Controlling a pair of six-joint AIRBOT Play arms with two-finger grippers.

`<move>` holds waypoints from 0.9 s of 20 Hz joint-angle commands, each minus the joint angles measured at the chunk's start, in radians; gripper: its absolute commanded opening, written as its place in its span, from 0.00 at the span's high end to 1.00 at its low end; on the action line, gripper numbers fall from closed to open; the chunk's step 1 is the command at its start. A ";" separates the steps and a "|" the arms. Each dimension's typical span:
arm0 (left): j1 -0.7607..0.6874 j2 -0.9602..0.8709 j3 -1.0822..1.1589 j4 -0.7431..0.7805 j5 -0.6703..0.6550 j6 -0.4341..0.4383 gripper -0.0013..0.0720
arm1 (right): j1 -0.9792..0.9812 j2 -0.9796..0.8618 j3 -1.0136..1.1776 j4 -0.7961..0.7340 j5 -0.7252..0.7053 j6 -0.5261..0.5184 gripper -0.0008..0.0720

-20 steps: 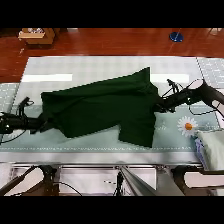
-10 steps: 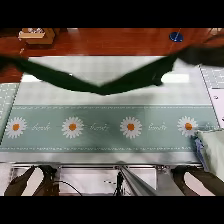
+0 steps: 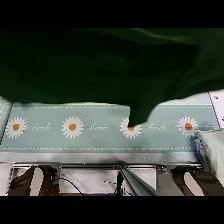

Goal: Fold the shirts.

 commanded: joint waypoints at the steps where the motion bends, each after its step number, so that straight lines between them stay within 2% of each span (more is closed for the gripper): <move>1: -0.001 0.056 0.059 0.188 -0.153 -0.111 0.95 | 0.000 0.029 0.129 -0.178 0.198 0.057 0.95; 5: -0.002 0.075 0.122 0.286 -0.367 -0.110 0.95 | 0.000 0.076 0.178 -0.291 0.335 0.071 0.95; 8: -0.010 0.074 0.163 0.376 -0.506 -0.106 0.95 | 0.000 0.092 0.177 -0.386 0.505 0.072 0.95; 13: -0.032 0.073 0.164 0.389 -0.673 -0.088 0.95 | 0.000 0.092 0.177 -0.399 0.733 0.022 0.95; 18: -0.043 0.050 0.151 0.389 -0.741 -0.076 0.95 | 0.008 0.053 0.163 -0.375 0.775 0.040 0.95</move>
